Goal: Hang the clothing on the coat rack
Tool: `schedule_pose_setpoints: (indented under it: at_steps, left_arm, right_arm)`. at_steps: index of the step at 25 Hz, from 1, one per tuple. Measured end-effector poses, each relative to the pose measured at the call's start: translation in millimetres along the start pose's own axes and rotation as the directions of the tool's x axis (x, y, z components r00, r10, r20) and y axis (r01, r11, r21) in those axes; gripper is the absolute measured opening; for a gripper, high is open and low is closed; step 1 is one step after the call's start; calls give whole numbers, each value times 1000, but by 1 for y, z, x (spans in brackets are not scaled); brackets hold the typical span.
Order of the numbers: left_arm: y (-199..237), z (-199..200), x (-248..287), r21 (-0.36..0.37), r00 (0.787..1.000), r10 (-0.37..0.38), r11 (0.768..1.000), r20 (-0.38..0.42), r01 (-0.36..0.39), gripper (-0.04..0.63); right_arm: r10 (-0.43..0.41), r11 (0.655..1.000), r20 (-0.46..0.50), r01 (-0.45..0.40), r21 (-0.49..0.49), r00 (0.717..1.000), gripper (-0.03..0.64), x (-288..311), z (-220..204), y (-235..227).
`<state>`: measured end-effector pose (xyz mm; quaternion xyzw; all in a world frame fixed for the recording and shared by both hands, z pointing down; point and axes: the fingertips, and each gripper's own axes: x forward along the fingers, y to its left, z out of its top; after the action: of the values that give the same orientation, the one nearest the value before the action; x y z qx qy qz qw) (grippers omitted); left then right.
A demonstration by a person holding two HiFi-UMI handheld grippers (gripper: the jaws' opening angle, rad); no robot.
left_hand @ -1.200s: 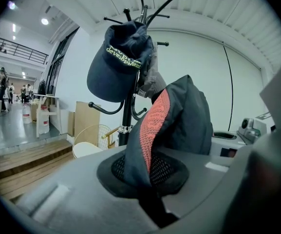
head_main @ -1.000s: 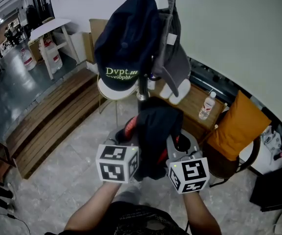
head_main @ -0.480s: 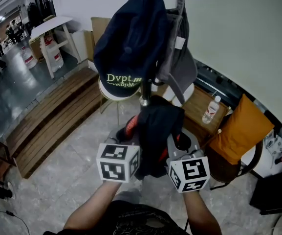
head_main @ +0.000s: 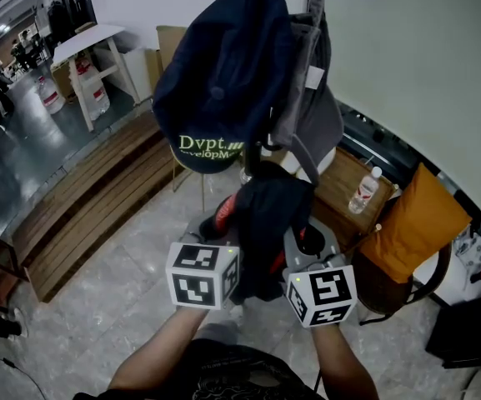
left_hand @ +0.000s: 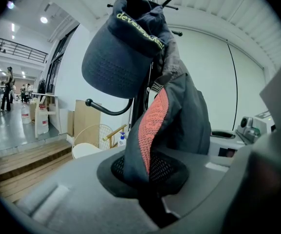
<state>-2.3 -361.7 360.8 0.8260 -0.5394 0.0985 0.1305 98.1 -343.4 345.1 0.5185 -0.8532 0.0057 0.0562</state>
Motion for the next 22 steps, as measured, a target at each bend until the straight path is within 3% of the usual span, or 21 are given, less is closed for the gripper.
schedule_pose_setpoints:
  at_steps: [22]
  left_arm:
    - [10, 4, 33, -18, 1000, -10, 1000, -5, 9, 21]
  right_arm:
    - [26, 1000, -32, -26, 0, 999, 18, 38, -6, -7]
